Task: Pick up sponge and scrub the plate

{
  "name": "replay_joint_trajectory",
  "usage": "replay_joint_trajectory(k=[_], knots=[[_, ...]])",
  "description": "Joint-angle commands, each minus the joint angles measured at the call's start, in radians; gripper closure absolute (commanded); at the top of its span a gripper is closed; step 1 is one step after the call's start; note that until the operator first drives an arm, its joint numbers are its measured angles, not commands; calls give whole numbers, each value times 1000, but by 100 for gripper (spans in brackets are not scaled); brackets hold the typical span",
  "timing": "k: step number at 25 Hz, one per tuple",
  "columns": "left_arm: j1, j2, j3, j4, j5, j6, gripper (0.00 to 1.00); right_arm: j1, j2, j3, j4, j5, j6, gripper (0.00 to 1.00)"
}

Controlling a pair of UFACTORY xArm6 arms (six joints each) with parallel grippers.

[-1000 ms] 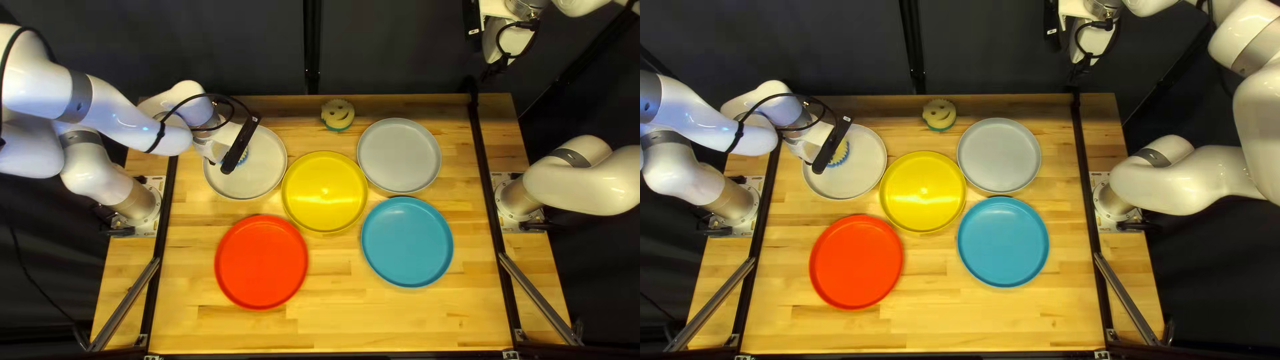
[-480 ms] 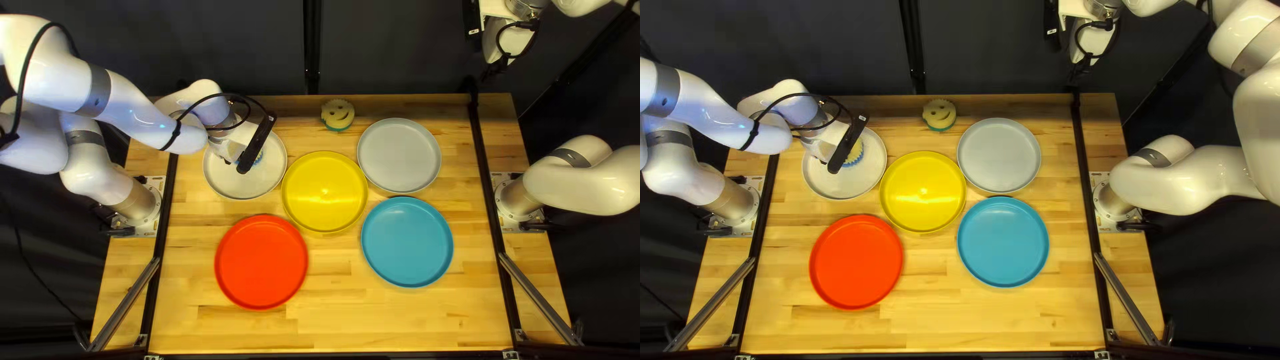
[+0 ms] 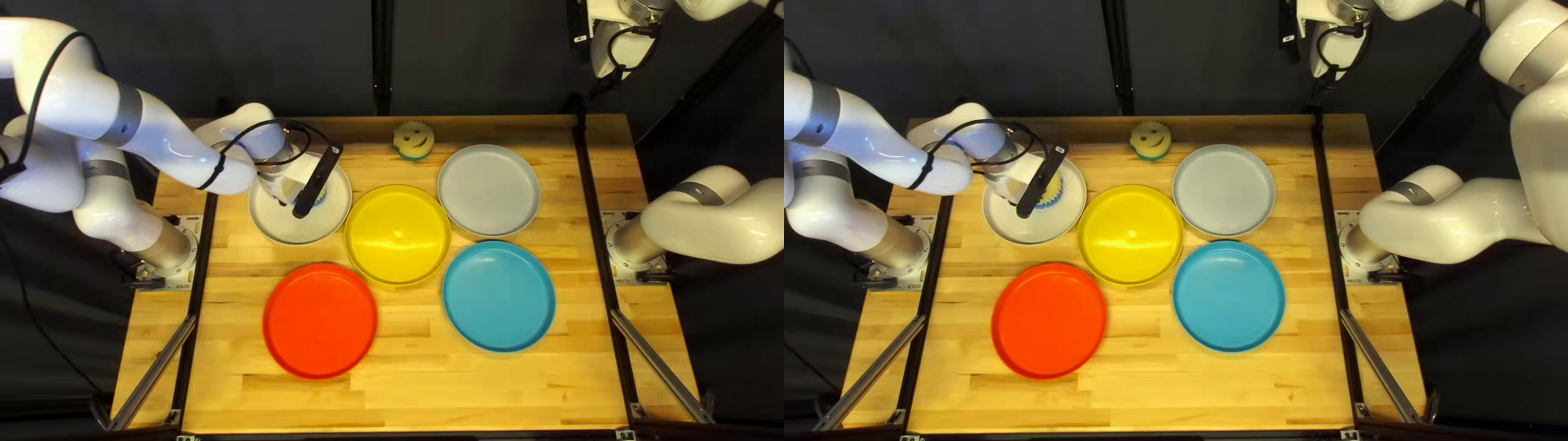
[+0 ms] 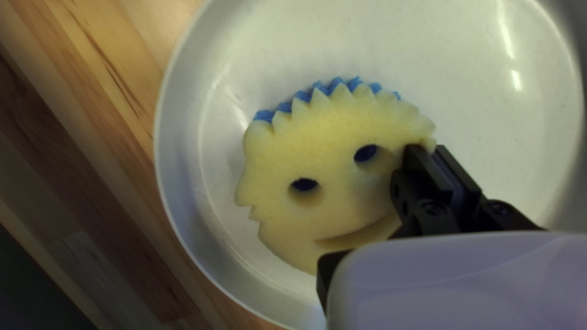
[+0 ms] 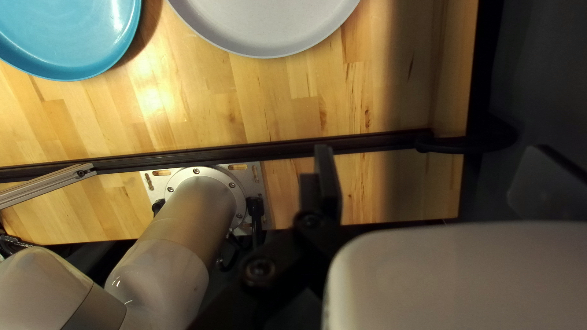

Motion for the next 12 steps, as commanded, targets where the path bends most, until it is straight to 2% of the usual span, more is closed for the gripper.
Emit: replay_joint_trajectory(k=[1,5,12], knots=[[24,-77,69,15,27,-8,100,0,0,0,0,0,0,0],[28,-69,69,15,27,-12,100,0,0,0,0,0,0,0],[-11,49,-28,-1,-13,-30,100,0,0,0,0,0,0,0]])
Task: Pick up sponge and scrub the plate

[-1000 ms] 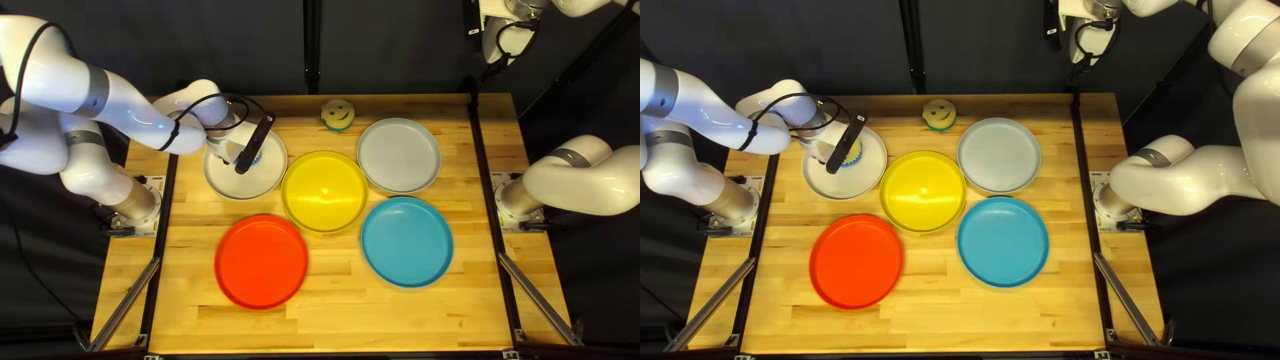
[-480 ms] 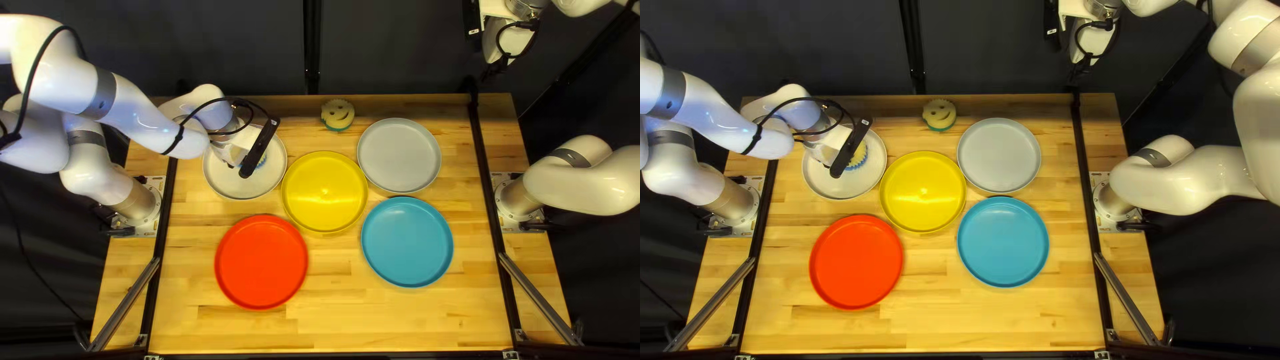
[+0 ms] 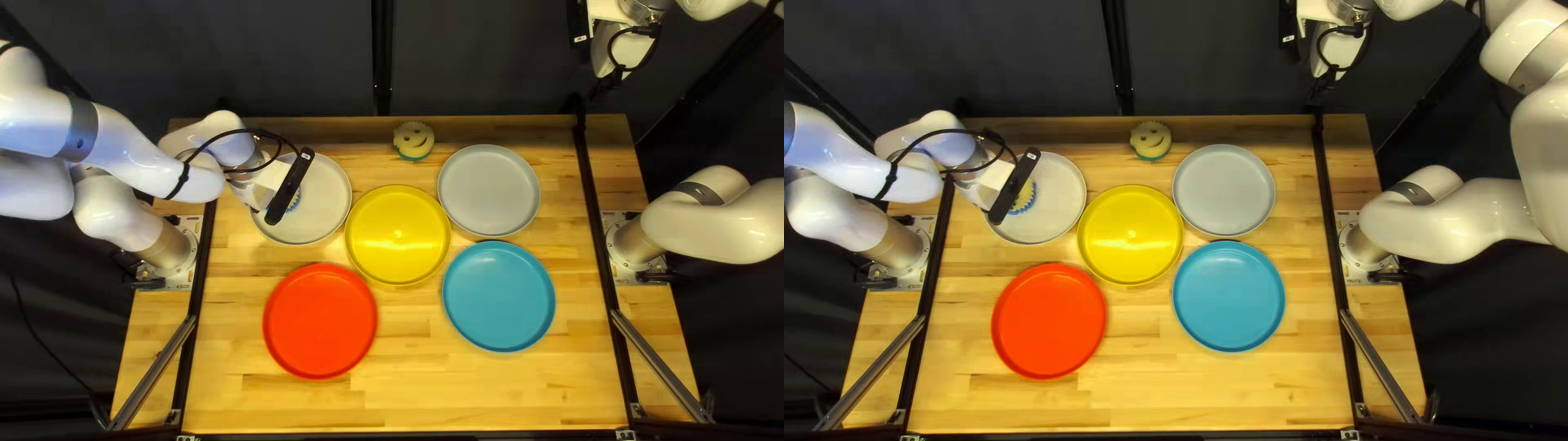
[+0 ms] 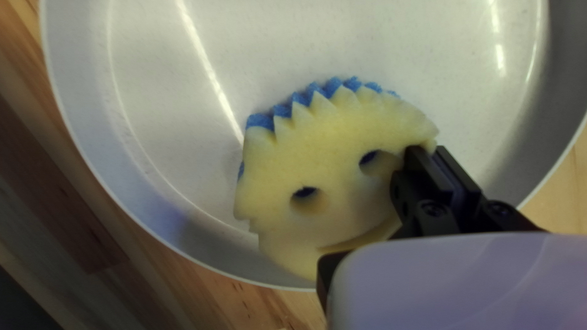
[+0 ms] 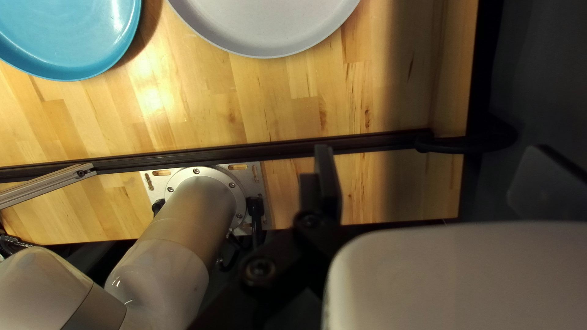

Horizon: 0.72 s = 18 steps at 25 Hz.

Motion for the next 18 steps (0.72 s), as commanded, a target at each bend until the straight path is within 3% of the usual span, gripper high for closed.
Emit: replay_joint_trajectory(k=[1,10,18], knots=[[-23,86,-62,-24,-40,5,100,0,0,0,0,0,0,0],[-96,172,-165,-15,-63,-46,100,0,0,0,0,0,0,0],[-131,97,-76,-3,-81,-73,100,0,0,0,0,0,0,0]])
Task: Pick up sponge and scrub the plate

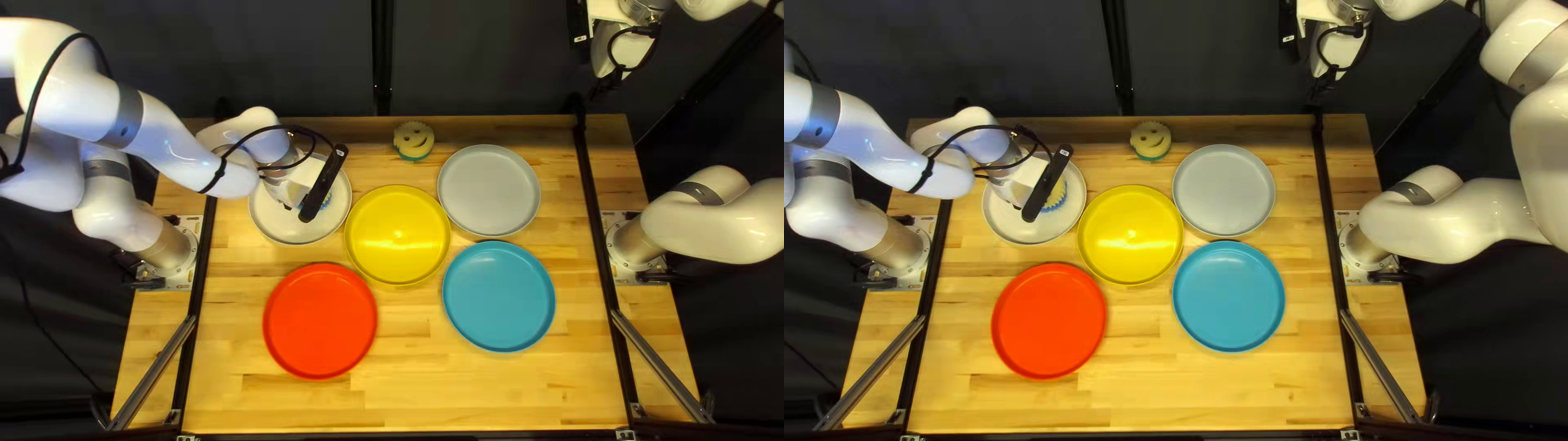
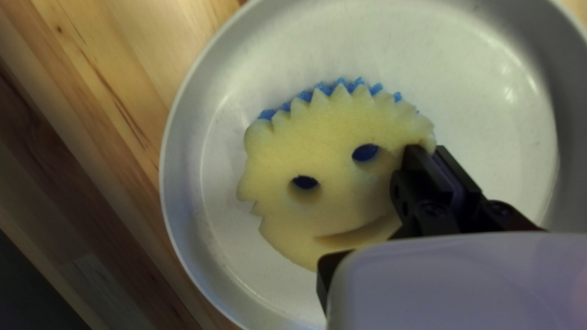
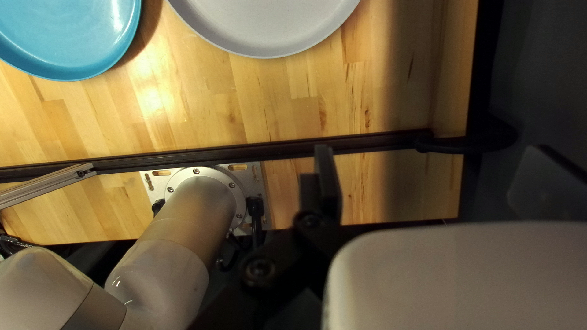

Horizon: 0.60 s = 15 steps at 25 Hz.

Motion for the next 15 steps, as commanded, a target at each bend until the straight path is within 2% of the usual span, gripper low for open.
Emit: replay_joint_trajectory(k=[1,8,11,15], knots=[[1,-82,85,8,5,-6,100,0,0,0,0,0,0,0],[25,-209,202,18,44,-14,100,0,0,0,0,0,0,0],[24,-232,210,26,62,-31,100,0,0,0,0,0,0,0],[-1,-204,180,34,58,-63,100,0,0,0,0,0,0,0]])
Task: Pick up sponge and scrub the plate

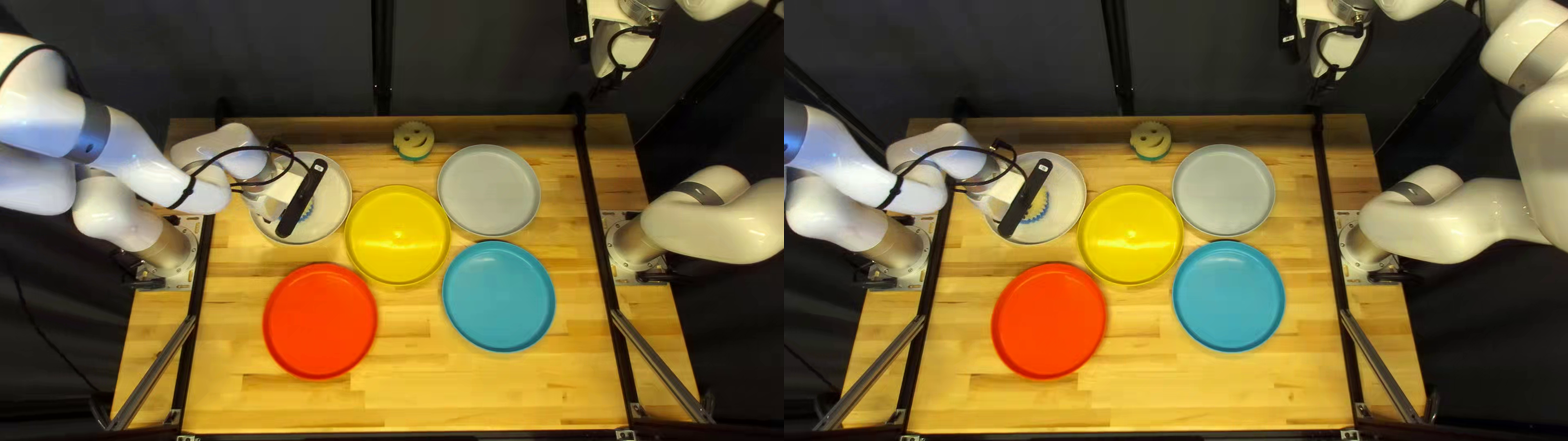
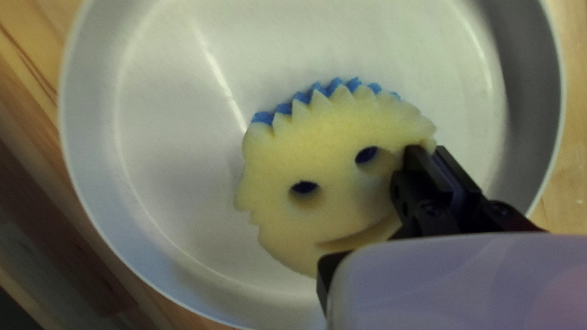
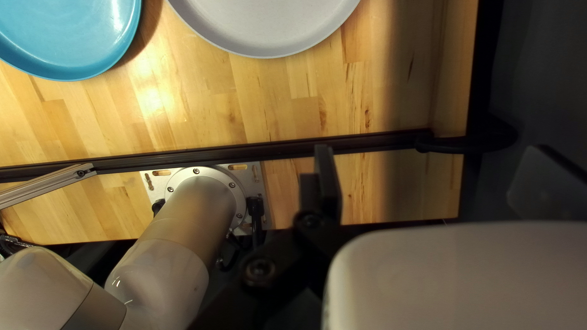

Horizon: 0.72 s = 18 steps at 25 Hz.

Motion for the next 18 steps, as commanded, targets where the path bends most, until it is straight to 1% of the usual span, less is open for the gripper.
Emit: replay_joint_trajectory(k=[1,8,13,16,18], knots=[[-33,45,-43,8,-10,-38,100,0,0,0,0,0,0,0],[-96,162,-140,9,-60,-71,100,0,0,0,0,0,0,0],[-113,226,-190,-7,-91,-50,100,0,0,0,0,0,0,0],[-115,230,-192,-9,-100,-43,100,0,0,0,0,0,0,0],[-111,216,-172,-12,-103,-34,100,0,0,0,0,0,0,0]])
